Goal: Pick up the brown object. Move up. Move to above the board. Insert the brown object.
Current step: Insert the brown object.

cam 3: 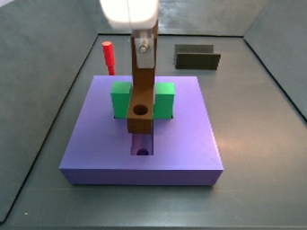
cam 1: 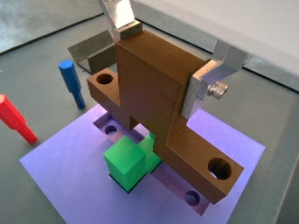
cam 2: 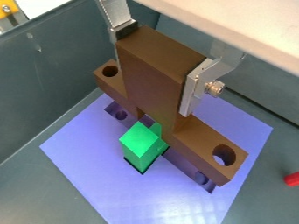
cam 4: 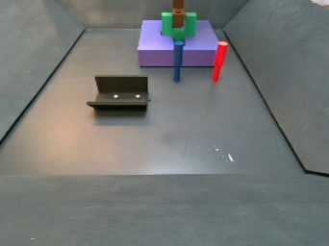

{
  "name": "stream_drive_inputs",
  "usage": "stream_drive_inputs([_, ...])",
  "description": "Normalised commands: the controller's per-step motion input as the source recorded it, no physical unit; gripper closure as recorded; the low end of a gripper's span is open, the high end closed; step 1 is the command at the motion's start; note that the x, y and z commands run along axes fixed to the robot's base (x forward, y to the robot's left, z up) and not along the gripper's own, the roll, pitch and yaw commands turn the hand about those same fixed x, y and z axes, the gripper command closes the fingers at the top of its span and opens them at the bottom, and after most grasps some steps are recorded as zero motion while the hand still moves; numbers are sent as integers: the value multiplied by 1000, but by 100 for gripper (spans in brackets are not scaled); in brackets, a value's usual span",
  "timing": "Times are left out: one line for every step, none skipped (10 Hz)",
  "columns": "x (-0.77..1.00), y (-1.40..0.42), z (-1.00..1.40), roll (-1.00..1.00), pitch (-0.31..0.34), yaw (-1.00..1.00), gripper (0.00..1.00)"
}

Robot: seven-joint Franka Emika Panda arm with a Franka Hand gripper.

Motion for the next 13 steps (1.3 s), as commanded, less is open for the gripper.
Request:
stream_drive_inputs([-97,14,-223,-216,-80,-17,100])
stream_drive_inputs([-126,23,-240,-210,-90,-9,100])
stream_drive_inputs([-137,34,-217,-206,-86,-3,100])
stream_drive_inputs([-91,29,-203,-170,-81,0,100])
stream_drive_inputs([0,37,-177,-90,-44,0,100])
stream_drive_inputs([157,0,-129,-10,0,0,100])
stream_drive_inputs([280,0,-51,0,1,0,100])
stream_drive_inputs([291,0,-54,41,23,0,100])
stream_drive_inputs([191,0,-69,71,14,0,100])
stream_drive_inputs([86,0,-103,107,4,0,100])
stream_drive_inputs([0,0,-120,126,0,0,100])
stream_drive_inputs([0,0,-100,119,0,0,100])
stream_drive_inputs([0,0,-97,134,4,0,100])
